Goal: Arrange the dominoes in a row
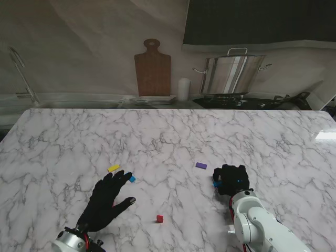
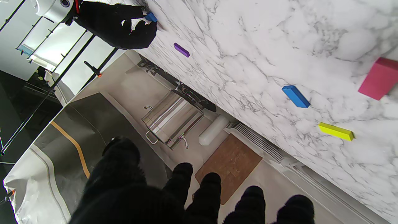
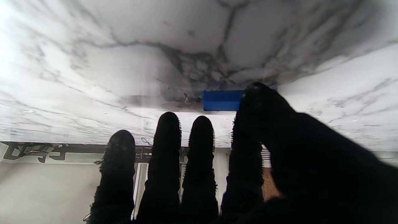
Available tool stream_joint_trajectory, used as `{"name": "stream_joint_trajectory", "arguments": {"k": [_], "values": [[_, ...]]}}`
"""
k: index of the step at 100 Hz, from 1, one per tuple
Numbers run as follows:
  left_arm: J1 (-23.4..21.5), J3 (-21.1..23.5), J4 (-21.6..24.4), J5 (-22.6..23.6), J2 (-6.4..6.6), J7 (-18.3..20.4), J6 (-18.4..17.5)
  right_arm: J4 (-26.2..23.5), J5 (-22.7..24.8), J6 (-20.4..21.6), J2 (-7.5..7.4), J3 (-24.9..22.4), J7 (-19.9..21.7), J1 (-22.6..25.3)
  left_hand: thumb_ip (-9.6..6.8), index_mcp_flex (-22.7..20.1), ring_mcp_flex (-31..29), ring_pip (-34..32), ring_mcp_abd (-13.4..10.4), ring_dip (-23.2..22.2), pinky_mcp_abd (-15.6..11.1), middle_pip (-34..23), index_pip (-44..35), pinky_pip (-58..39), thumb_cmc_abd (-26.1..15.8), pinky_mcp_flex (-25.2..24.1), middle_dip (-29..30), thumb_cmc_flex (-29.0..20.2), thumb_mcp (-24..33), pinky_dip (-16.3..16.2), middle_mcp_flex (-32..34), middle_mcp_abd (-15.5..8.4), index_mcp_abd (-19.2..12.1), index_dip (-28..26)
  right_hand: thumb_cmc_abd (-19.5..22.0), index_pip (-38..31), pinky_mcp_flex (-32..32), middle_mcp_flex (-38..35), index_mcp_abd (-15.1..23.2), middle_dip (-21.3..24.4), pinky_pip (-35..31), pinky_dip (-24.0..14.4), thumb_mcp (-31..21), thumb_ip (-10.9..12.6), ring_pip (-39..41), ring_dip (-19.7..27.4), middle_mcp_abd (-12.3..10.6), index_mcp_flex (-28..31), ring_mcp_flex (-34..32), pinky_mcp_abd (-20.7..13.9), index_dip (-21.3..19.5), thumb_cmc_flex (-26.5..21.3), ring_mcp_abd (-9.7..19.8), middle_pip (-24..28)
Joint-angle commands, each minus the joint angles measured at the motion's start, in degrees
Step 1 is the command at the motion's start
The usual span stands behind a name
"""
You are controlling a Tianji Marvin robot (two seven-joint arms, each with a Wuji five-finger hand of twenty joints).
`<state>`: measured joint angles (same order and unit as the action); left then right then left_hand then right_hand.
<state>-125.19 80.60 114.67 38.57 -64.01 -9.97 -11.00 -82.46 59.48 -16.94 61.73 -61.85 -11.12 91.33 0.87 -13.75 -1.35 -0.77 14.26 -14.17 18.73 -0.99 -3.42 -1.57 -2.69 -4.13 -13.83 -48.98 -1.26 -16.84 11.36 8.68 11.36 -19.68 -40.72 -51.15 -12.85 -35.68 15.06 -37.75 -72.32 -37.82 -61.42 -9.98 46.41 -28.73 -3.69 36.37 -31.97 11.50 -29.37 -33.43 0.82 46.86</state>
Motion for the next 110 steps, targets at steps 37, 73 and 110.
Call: {"name": "stream_joint_trajectory", "arguments": {"k": [37,73,110], "values": [[-0.25,0.18,0.11,0.2,-0.19,0.3,-0.18,0.38,-0.12,1.57,-0.24,-0.05,1.48,0.74,-0.65,6.29,0.71,0.14,-0.11,-0.6,-0.97,0.49,2.94,-0.2,0.54,-0.63,-0.3,-0.72,0.1,-0.76,-2.66,-0.81,-0.26,-0.56,-4.84,-10.68,-2.26,-8.72,4.33,8.77,2.52,1.29,0.49,-2.26,-10.68,5.25,-1.77,-0.38,-7.69,0.45,-10.46,-3.06,1.41,-9.74],[-0.33,0.27,0.13,0.1,-0.18,0.42,-0.2,0.74,-0.09,3.22,-0.3,-0.3,0.97,0.63,-0.67,6.29,0.69,0.25,-0.25,-0.3,-1.03,0.46,3.69,-0.22,0.52,-0.62,-0.44,-0.67,0.13,-0.8,-3.01,-1.0,-0.29,-0.41,-6.7,-12.19,-5.83,-25.88,9.11,3.29,2.15,2.68,-2.09,-2.48,-8.3,3.33,-4.16,2.31,-16.68,1.75,-18.1,-4.79,2.66,-11.75],[-0.17,0.17,-0.01,0.23,-0.14,0.53,-0.22,0.08,0.98,4.39,-0.56,-1.14,1.43,1.33,-0.66,6.22,0.71,0.2,-0.16,-0.24,-1.0,0.47,3.72,-0.22,0.6,-0.62,-0.5,-0.7,0.14,-0.83,-3.03,-0.93,-0.78,0.03,-7.8,0.26,-3.96,-22.15,4.79,-1.49,2.32,2.85,-1.89,-3.02,-4.91,2.18,-5.73,-2.29,-13.78,1.68,-9.16,-5.23,2.97,-2.94]]}}
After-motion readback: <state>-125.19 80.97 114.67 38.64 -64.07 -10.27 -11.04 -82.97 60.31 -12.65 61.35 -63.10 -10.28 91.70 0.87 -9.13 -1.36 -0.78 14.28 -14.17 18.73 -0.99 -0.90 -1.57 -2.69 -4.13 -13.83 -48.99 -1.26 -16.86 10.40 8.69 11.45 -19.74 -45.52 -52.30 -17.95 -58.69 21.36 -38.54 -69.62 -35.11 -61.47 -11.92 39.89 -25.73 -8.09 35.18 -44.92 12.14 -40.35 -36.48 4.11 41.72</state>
